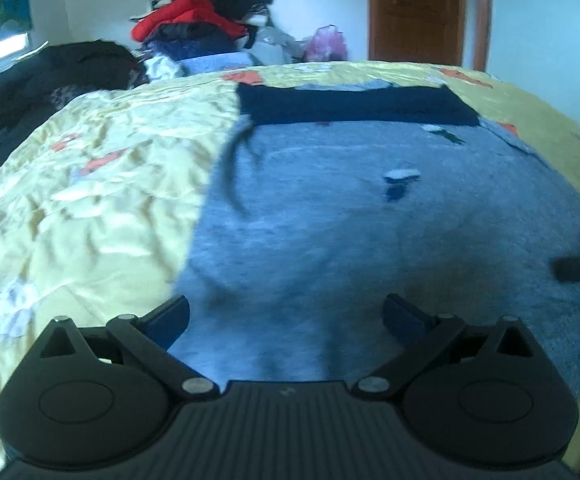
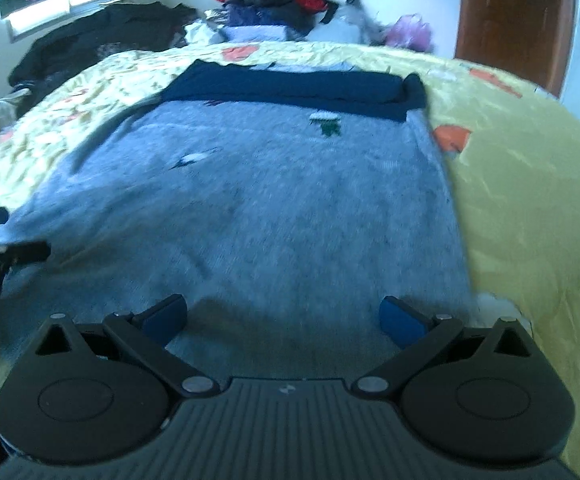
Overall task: Fold small clothes
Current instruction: 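Roll both grippers and close them on the grey-blue sweater's side edge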
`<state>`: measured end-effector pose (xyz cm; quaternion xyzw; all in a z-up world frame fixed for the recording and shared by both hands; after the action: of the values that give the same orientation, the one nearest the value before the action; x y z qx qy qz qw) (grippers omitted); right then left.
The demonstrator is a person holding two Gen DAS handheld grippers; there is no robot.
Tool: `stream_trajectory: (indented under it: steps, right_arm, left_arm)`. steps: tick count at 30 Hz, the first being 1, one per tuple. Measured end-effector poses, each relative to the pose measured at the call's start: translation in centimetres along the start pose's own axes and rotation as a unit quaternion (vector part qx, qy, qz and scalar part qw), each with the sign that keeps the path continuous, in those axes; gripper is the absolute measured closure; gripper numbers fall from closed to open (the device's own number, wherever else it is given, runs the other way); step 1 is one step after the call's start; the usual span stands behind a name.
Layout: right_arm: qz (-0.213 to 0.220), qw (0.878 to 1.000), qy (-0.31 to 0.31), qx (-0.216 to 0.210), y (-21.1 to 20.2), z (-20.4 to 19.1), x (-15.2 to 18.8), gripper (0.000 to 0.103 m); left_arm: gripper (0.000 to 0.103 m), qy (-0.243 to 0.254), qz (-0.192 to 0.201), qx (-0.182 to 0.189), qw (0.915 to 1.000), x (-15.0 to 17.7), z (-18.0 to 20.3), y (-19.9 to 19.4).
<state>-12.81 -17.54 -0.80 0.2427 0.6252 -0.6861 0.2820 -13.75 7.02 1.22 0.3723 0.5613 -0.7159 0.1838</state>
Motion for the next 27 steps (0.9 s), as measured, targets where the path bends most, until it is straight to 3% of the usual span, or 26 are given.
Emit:
stream_trajectory:
  steps: [3, 6, 9, 12, 15, 18, 20, 21, 23, 27]
  right_arm:
    - [-0.005, 0.999, 0.029, -0.019, -1.4, 2.0, 0.6, 0.001]
    - [-0.008, 0.997, 0.072, -0.012, -2.5, 4.6, 1.2, 0.001]
    - [-0.034, 0.993, 0.109, -0.02, -2.5, 7.1, 2.3, 0.002]
    - [-0.045, 0.991, 0.122, -0.039, -2.7, 8.3, 3.2, 0.004]
    - [-0.056, 0.988, 0.131, -0.061, -3.0, 8.8, 3.4, 0.003]
    - [-0.079, 0.975, 0.164, -0.129, -2.8, 9.2, 3.4, 0.003]
    - [-0.103, 0.959, 0.195, -0.181, -2.5, 9.4, 3.4, 0.003]
    - [-0.115, 0.95, 0.207, -0.205, -2.3, 9.3, 3.3, 0.003]
    - [-0.131, 0.935, 0.23, -0.237, -1.8, 9.4, 3.5, 0.006]
    - [-0.136, 0.921, 0.261, -0.253, -1.5, 10.2, 3.5, 0.012]
  left_arm:
    - [0.0, -0.023, -0.004, -0.013, 0.9997, 0.3, -2.1, -0.7]
    - [0.0, -0.058, -0.003, -0.029, 0.9979, 0.8, -4.2, -1.2]
    - [0.0, -0.099, -0.021, -0.009, 0.9948, 1.4, -5.9, -0.8]
    - [0.0, -0.089, -0.018, 0.0, 0.9959, 1.6, -5.9, -1.1]
    - [0.0, -0.098, -0.013, 0.049, 0.9939, 1.6, -5.7, -1.5]
    - [0.0, -0.124, -0.01, 0.113, 0.9858, 1.7, -5.8, -1.9]
    - [0.0, -0.163, -0.009, 0.161, 0.9734, 1.5, -6.3, -2.1]
    - [0.0, -0.193, -0.007, 0.187, 0.9631, 1.4, -6.7, -2.0]
    - [0.0, -0.258, -0.001, 0.227, 0.9391, 1.5, -8.2, -1.8]
    - [0.001, -0.377, 0.013, 0.284, 0.8816, 2.5, -11.6, -1.6]
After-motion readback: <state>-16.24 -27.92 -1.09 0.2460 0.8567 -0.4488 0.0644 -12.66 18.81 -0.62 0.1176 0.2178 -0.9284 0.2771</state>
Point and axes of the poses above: each gripper's, at about its wrist camera, not at the fingertips, and y roughly the way its jaws point, z to its right, x to its underside, the point moved 1 cm from there along y, roughly the way its jaws point, and after that the axes turned 13 degrees about x, right-handed, at the moved point
